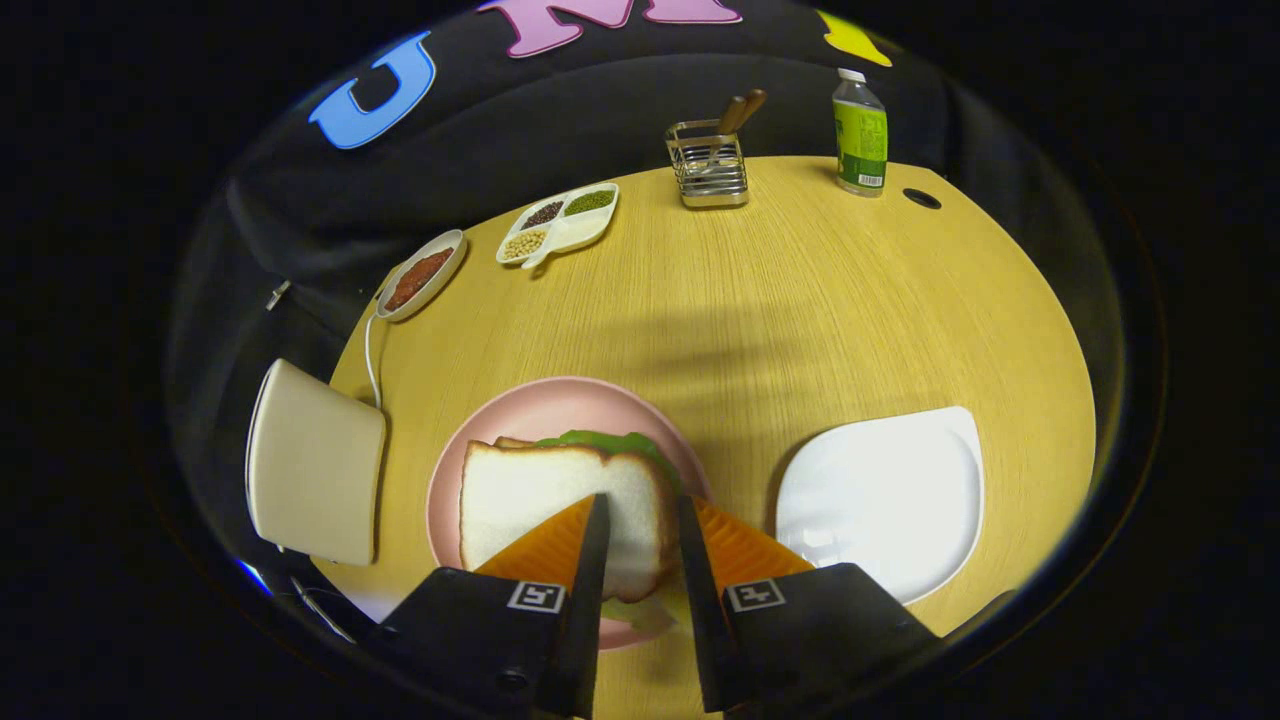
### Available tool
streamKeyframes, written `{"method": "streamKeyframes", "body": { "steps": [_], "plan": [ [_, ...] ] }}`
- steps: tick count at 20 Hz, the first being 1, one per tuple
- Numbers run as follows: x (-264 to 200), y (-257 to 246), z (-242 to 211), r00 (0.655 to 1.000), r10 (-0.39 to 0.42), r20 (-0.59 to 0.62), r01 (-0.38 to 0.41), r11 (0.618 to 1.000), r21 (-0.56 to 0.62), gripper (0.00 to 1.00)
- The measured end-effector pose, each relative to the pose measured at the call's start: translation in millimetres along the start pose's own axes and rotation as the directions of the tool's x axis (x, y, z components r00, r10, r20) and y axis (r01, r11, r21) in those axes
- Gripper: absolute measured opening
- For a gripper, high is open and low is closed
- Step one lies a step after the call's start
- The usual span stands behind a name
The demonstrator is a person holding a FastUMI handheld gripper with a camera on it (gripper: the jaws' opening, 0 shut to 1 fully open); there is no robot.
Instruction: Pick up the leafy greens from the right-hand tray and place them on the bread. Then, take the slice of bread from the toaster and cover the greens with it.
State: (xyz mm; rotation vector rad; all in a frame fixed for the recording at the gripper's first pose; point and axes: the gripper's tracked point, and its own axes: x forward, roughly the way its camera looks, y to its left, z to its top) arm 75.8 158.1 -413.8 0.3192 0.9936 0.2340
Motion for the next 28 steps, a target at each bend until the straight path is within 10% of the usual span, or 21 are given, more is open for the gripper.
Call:
{"method": "streamKeyframes", "body": {
  "steps": [9,13,23,28],
  "plan": [
    [-10,-6,3,1.0,-0.004,0.027,0.006,0.997,-0.079,0.69],
    [-24,3,14,0.998,0.021,0.063,-0.019,0.999,-0.027,0.95],
    [-111,24,53,0.965,0.087,0.248,-0.077,0.996,-0.052,0.96],
    [-202,15,88,0.877,0.084,0.474,-0.011,0.988,-0.155,0.96]
  ]
}}
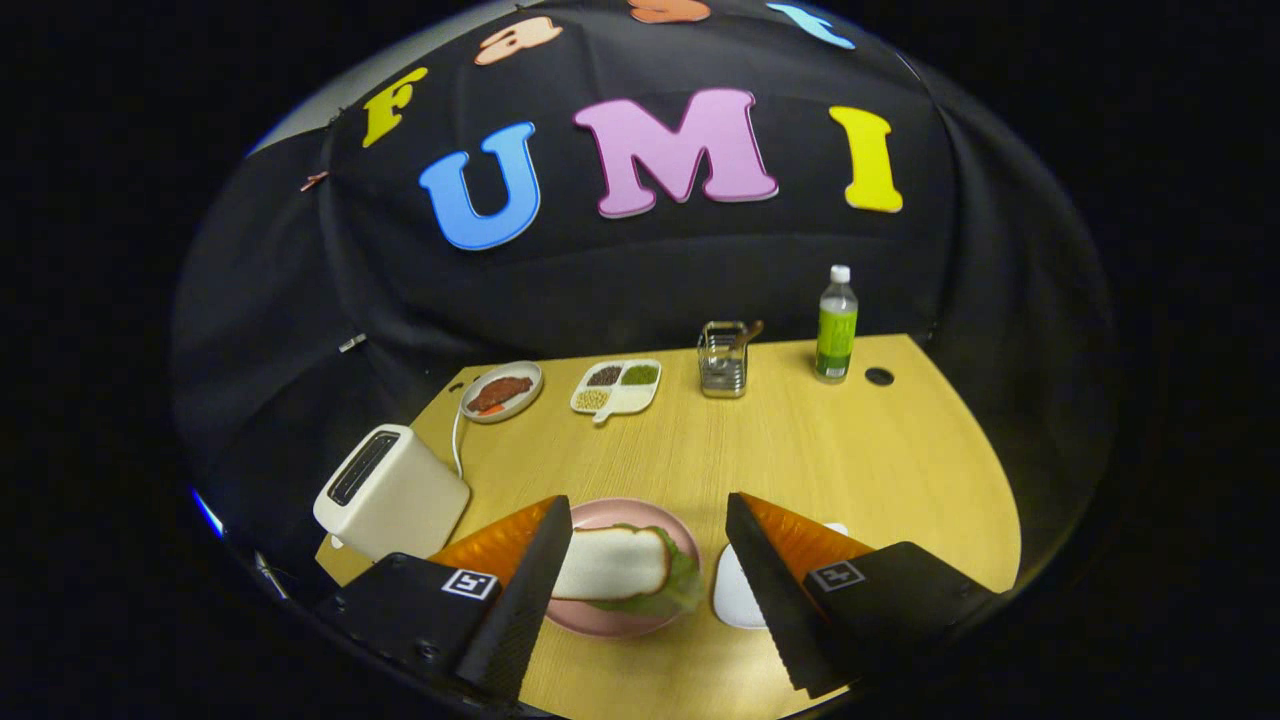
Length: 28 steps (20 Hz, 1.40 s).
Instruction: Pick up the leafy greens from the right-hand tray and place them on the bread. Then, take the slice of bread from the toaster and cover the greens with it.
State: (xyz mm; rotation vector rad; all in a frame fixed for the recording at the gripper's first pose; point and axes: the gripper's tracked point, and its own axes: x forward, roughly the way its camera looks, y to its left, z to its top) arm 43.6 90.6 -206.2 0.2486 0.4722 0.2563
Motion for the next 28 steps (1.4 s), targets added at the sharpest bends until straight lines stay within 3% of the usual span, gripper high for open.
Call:
{"method": "streamKeyframes", "body": {
  "steps": [6,14,19,28],
  "plan": [
    [-95,0,65,0.974,0.016,0.225,0.01,0.993,-0.115,0.97],
    [-173,18,88,0.94,0.067,0.335,0.014,0.972,-0.234,0.98],
    [-187,4,95,0.931,0.038,0.363,0.071,0.957,-0.282,0.96],
    [-199,-36,91,0.928,-0.035,0.371,0.141,0.955,-0.262,0.96]
  ]
}}
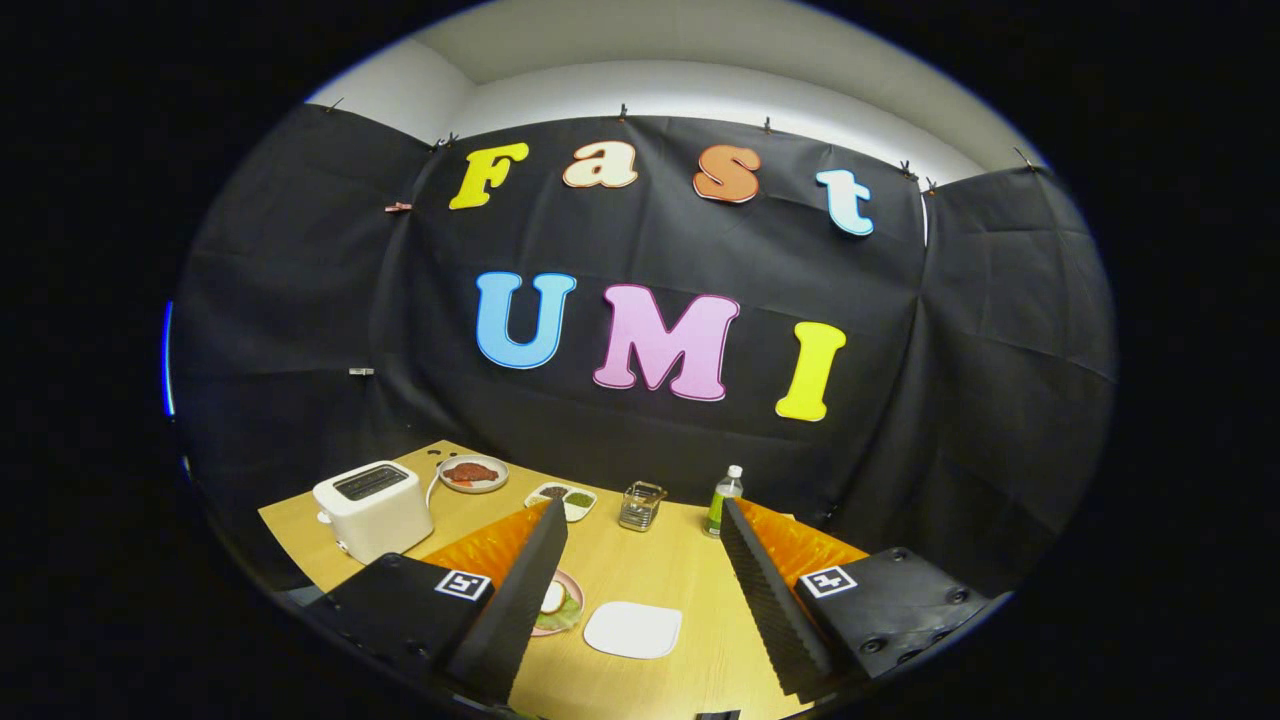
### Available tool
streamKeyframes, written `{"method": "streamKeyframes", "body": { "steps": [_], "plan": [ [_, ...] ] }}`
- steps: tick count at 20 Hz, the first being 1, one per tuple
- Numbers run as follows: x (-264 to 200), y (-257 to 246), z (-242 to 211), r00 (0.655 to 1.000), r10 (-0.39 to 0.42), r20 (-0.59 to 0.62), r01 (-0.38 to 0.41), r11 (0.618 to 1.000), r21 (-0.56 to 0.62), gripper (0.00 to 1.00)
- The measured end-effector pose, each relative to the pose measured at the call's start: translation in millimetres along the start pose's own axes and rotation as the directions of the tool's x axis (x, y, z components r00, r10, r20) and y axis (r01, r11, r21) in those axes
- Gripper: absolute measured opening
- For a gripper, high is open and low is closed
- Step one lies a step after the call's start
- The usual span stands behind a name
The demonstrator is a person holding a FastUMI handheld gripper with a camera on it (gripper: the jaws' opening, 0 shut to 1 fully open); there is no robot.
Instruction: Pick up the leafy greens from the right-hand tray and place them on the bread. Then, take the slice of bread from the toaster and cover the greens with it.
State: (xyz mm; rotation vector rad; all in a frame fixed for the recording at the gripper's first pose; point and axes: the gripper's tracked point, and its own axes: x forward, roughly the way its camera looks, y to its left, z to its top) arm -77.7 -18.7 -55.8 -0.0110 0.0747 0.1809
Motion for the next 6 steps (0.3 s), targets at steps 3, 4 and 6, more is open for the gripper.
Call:
{"method": "streamKeyframes", "body": {
  "steps": [3,4,6],
  "plan": [
    [-2.3,-6.0,-4.2,1.0,0.005,-0.001,-0.005,1.0,0.004,0.96],
    [-4.2,-6.1,-5.2,1.0,0.013,0.001,-0.013,1.0,0.012,0.96],
    [-6.4,-7.0,-7.8,1.0,0.031,0.004,-0.031,0.999,0.01,0.96]
  ]
}}
